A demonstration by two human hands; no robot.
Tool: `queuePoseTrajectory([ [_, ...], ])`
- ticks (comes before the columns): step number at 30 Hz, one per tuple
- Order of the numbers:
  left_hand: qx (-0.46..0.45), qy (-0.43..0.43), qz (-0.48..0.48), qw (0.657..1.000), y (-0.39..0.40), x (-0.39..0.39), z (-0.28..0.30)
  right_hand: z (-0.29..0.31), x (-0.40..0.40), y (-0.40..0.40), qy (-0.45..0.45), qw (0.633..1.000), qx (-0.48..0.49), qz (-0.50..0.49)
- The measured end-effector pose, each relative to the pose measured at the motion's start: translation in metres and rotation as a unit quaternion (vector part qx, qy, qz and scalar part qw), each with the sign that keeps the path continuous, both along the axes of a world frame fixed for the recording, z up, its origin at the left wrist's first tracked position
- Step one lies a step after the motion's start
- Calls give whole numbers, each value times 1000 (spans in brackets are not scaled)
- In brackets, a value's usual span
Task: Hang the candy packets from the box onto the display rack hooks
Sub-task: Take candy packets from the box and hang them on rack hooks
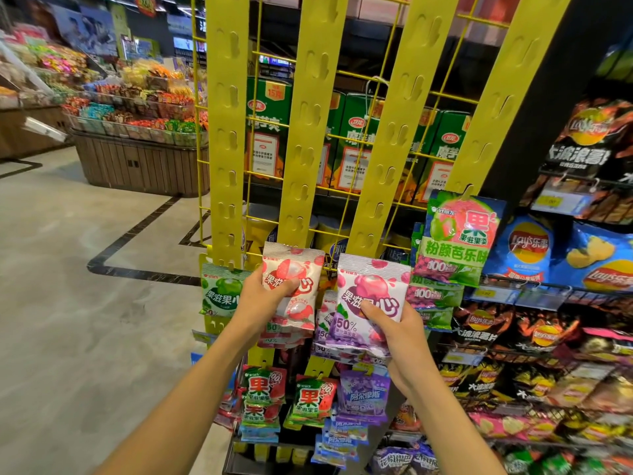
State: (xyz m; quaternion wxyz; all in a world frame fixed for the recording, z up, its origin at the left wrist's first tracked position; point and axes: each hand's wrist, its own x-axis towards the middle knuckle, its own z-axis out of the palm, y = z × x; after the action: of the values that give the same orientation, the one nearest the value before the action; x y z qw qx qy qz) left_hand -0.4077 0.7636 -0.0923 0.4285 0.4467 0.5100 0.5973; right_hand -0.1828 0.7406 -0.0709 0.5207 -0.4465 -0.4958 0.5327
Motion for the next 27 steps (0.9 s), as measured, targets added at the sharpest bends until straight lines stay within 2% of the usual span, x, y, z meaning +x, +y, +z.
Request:
queuePoseTrajectory([
  [8,0,-47,38,998,7,1,22,3,-3,1,-5,1000,6,3],
  [16,-13,-8,104,994,24,12,26,5,-1,3,0,1000,6,4],
  [22,-55,17,166,984,29,11,20,4,-1,3,2,1000,10,5],
  [27,-67,51,204,975,43,6,0,0,-3,3,6,1000,5,3],
])
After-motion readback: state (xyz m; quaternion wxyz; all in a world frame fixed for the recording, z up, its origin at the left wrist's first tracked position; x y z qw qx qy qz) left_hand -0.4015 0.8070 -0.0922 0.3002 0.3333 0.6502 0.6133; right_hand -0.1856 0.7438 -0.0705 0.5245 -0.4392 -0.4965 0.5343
